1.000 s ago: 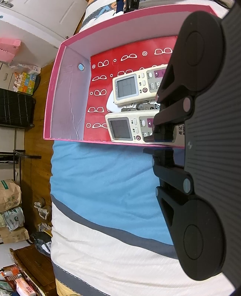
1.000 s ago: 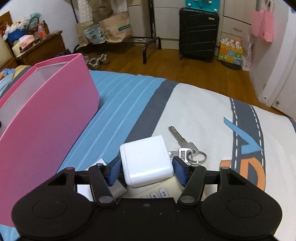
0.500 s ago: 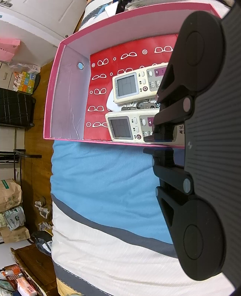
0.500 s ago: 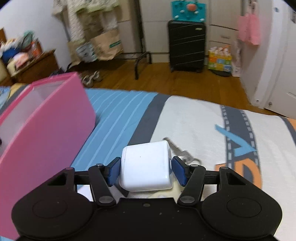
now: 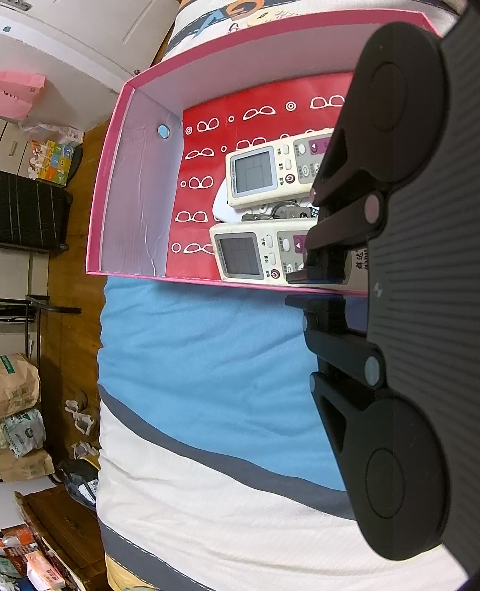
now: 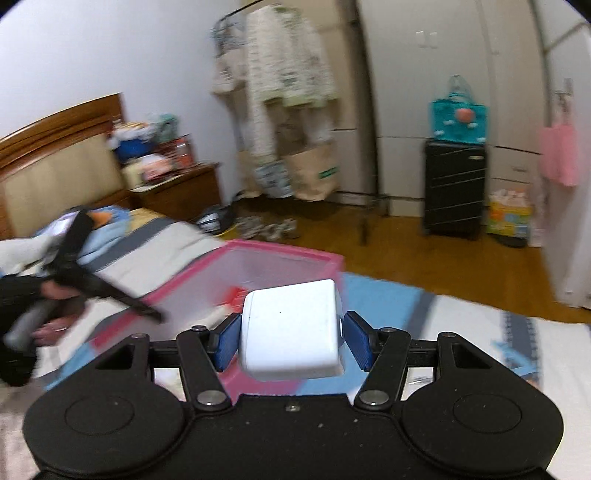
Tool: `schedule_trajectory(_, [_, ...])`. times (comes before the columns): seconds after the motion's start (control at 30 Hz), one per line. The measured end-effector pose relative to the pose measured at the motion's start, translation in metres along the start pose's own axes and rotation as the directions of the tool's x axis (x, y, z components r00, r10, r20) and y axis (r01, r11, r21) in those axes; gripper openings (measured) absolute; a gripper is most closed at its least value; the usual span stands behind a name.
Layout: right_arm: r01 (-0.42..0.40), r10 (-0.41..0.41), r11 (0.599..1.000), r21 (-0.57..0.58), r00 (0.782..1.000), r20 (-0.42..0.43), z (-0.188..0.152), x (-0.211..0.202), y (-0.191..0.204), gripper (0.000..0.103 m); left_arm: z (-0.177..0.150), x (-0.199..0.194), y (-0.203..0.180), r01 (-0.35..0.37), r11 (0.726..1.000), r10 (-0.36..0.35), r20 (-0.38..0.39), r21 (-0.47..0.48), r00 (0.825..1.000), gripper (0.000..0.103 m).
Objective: Organize rigid objects
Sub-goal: 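Carry the white charger cube with the right tool and release it into the box, then move the open right tool to the beige TCL remote and grasp it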
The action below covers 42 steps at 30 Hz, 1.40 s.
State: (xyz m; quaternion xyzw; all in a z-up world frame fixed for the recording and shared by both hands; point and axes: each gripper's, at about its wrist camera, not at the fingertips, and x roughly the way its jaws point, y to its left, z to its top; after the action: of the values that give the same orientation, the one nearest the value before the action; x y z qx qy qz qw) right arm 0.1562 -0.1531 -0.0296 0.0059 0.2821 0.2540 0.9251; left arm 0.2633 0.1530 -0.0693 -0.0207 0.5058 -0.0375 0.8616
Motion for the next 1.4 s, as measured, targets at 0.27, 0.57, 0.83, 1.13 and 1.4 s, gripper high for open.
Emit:
schedule_trajectory(0.27, [-0.187,0.128,0.961,-0.203,0.954,-0.270,0.011,0.035,0.086,0.065,-0.002,0.000,-0.001,0.010,1.000,-0.010,0.003,0.027,1.000,0.004])
schedule_trajectory(0.57, [-0.209,0.050,0.938,-0.276,0.871,-0.489,0.020,0.095,0.090,0.065,-0.001,0.001,0.003,0.038,0.999,-0.038,0.002,0.033,0.999,0.004])
schedule_trajectory(0.83, [-0.203,0.016,0.952,-0.231,0.784,-0.621,0.015,0.131,0.096,0.065,-0.002,0.001,0.003,0.040,0.999,-0.040,0.004,0.034,0.999,0.005])
schedule_trajectory(1.13, [-0.182,-0.022,0.952,-0.247,0.763,-0.646,0.010,0.139,0.096,0.066,-0.002,-0.001,0.003,0.044,0.998,-0.045,0.011,0.050,0.999,0.004])
schedule_trajectory(1.4, [-0.126,0.095,0.992,-0.032,0.872,-0.480,0.041,0.066,0.048,0.067,-0.002,-0.003,0.000,0.034,0.998,-0.035,0.009,0.050,0.999,0.005])
